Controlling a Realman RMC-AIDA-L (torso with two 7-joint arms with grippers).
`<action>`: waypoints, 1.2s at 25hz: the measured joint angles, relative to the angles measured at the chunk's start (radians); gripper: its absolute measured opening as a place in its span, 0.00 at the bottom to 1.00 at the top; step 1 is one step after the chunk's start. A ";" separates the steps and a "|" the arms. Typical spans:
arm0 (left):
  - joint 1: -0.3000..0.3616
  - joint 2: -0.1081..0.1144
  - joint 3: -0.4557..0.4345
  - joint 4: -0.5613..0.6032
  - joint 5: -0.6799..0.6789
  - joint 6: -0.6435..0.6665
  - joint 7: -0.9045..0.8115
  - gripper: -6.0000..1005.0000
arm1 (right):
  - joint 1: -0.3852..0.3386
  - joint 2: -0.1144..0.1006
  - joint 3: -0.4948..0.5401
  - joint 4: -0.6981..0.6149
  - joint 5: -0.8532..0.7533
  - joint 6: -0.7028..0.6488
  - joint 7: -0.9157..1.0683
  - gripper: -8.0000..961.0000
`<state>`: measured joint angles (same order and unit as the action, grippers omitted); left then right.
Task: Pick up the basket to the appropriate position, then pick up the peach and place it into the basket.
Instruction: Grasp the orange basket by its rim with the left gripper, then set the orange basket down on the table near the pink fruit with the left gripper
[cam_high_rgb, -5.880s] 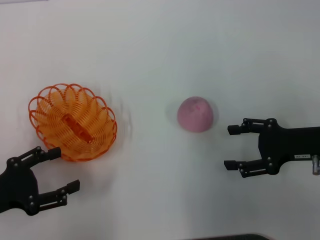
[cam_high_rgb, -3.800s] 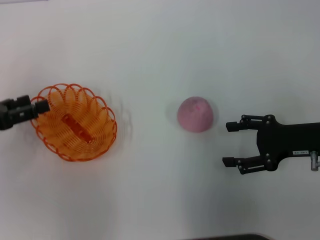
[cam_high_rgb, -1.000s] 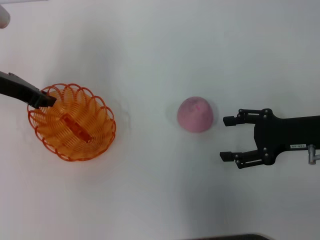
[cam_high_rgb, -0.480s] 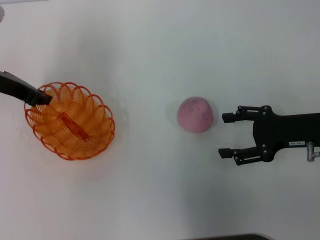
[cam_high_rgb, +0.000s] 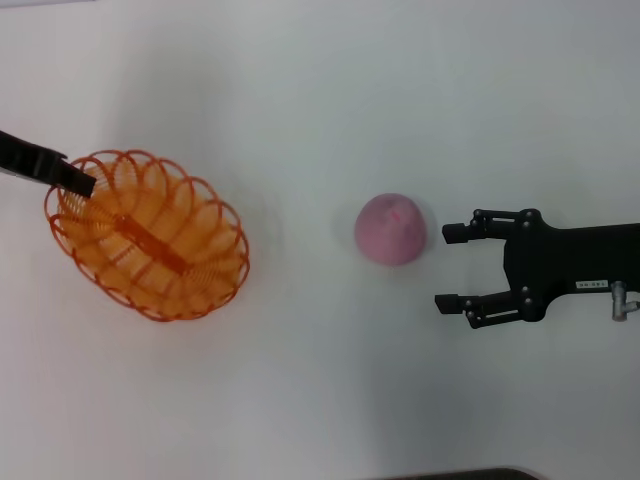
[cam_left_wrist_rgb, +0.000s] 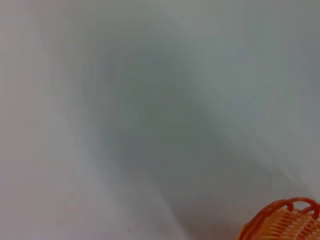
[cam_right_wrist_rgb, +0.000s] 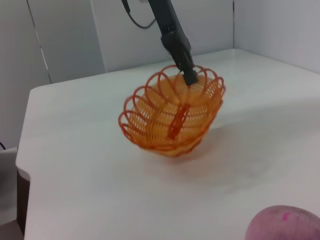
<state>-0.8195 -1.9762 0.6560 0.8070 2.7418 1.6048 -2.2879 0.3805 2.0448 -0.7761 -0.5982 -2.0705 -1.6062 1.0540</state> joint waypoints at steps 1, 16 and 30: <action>-0.003 0.004 -0.014 -0.004 0.000 0.011 -0.010 0.13 | 0.000 0.000 0.000 0.000 0.000 0.000 0.002 0.93; 0.073 -0.020 -0.158 -0.037 -0.111 0.068 -0.105 0.08 | -0.001 -0.001 0.000 0.000 -0.007 -0.002 0.004 0.93; 0.213 -0.143 -0.179 0.041 -0.220 0.017 -0.143 0.08 | -0.001 -0.001 -0.001 0.000 -0.006 0.001 0.004 0.93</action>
<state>-0.6068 -2.1191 0.4773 0.8478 2.5219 1.6215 -2.4311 0.3799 2.0441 -0.7772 -0.5982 -2.0770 -1.6051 1.0584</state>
